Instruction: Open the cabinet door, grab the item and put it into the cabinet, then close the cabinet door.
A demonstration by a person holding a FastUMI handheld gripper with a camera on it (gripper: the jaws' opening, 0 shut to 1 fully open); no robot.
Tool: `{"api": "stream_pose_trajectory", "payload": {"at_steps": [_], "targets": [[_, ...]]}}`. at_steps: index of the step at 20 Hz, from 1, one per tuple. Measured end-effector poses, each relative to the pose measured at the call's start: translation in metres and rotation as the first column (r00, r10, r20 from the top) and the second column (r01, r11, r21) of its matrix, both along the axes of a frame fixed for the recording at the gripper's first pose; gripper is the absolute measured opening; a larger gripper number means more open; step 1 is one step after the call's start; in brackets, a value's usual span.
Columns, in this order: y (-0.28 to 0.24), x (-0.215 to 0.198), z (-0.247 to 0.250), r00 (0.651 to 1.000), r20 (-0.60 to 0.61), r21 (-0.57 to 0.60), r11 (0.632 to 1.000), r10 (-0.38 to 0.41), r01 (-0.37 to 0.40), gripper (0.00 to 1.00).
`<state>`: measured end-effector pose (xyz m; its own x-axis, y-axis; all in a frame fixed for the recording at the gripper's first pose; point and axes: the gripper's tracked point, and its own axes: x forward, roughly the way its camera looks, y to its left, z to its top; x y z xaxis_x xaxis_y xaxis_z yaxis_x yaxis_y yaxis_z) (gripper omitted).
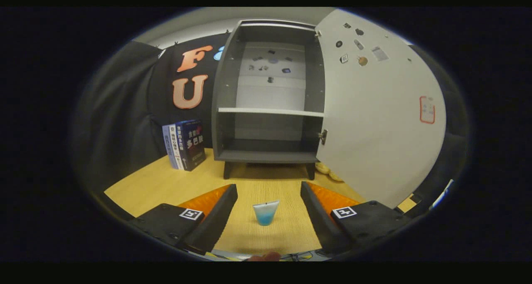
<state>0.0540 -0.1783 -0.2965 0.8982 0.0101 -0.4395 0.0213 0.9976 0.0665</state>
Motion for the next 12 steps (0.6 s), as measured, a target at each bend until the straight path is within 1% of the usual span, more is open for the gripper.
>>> {"api": "stream_pose_trajectory", "payload": {"at_steps": [3, 6, 8, 11, 12], "targets": [[0.003, 0.006, -0.058, 0.994, -0.104, 0.005, 1.000, 0.025, -0.024, 0.98], [0.014, 0.009, -0.099, 0.984, -0.167, 0.041, 0.997, 0.067, -0.061, 0.98], [0.017, 0.013, -0.113, 0.979, -0.192, 0.045, 0.997, 0.073, -0.066, 0.98], [0.015, 0.019, -0.130, 0.972, -0.230, 0.009, 0.999, 0.048, -0.047, 0.96], [0.019, 0.022, -0.132, 0.971, -0.231, 0.005, 0.998, 0.063, -0.064, 0.91]]}}
